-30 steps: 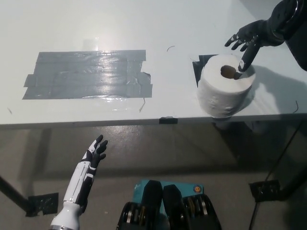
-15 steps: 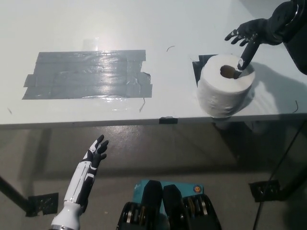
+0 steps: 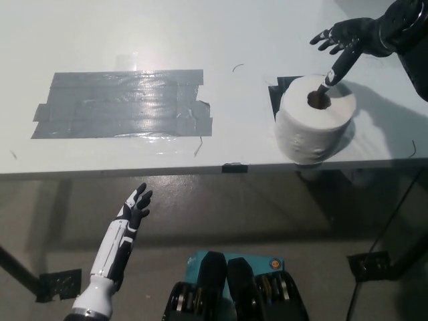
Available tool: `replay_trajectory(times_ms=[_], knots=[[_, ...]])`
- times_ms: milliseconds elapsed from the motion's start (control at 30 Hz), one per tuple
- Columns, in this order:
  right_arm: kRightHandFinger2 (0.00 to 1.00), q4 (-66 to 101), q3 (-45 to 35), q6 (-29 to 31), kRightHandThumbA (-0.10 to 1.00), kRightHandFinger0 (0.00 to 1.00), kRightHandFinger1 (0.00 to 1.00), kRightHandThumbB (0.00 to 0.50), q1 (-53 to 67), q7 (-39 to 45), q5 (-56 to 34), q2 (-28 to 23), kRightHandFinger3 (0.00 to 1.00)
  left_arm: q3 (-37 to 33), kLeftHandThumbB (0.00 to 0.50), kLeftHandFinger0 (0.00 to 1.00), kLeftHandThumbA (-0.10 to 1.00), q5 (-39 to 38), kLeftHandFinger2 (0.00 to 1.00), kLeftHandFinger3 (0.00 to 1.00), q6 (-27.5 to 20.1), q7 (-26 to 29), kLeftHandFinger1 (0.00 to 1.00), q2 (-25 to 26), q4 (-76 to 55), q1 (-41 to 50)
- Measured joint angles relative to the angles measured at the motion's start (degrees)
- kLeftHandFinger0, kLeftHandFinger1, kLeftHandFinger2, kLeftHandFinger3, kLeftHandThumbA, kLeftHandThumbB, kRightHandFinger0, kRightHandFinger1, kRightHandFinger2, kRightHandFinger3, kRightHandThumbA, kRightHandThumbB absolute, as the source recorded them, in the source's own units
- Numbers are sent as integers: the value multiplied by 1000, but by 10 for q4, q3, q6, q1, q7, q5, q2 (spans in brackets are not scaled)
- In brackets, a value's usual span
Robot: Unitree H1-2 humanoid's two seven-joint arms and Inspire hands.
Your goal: A toilet paper roll is kept on the black spot on the desk infront of the robot and the robot inserts its right thumb into the hole in the centre to grab the roll. Then it passes the roll to a person.
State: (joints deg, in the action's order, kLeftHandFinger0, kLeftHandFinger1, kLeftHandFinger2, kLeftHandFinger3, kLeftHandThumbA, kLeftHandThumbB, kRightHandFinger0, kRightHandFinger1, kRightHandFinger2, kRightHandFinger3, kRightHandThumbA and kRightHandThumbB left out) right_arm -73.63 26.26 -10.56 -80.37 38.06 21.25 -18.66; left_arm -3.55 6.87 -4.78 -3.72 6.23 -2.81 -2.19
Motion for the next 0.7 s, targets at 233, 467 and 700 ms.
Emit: replay_trajectory(times_ms=[233, 467, 700], knots=[[1000, 0, 0, 0, 1000, 1000, 1000, 368, 0, 0, 1, 0, 1000, 0, 138, 1000, 1000, 3, 1000, 1000, 0, -1, 1000, 0, 0, -5], [1000, -4, 5, 2, 1000, 1000, 1000, 442, 0, -2, 5, 2, 1000, 0, 142, 1000, 1000, 5, 1000, 1000, 0, -1, 1000, 0, 0, -6], [1000, -5, 8, 3, 1000, 1000, 1000, 424, 10, -9, 12, 10, 1000, -1, 143, 1000, 1000, 6, 1000, 1000, 4, -2, 1000, 0, 0, -6]])
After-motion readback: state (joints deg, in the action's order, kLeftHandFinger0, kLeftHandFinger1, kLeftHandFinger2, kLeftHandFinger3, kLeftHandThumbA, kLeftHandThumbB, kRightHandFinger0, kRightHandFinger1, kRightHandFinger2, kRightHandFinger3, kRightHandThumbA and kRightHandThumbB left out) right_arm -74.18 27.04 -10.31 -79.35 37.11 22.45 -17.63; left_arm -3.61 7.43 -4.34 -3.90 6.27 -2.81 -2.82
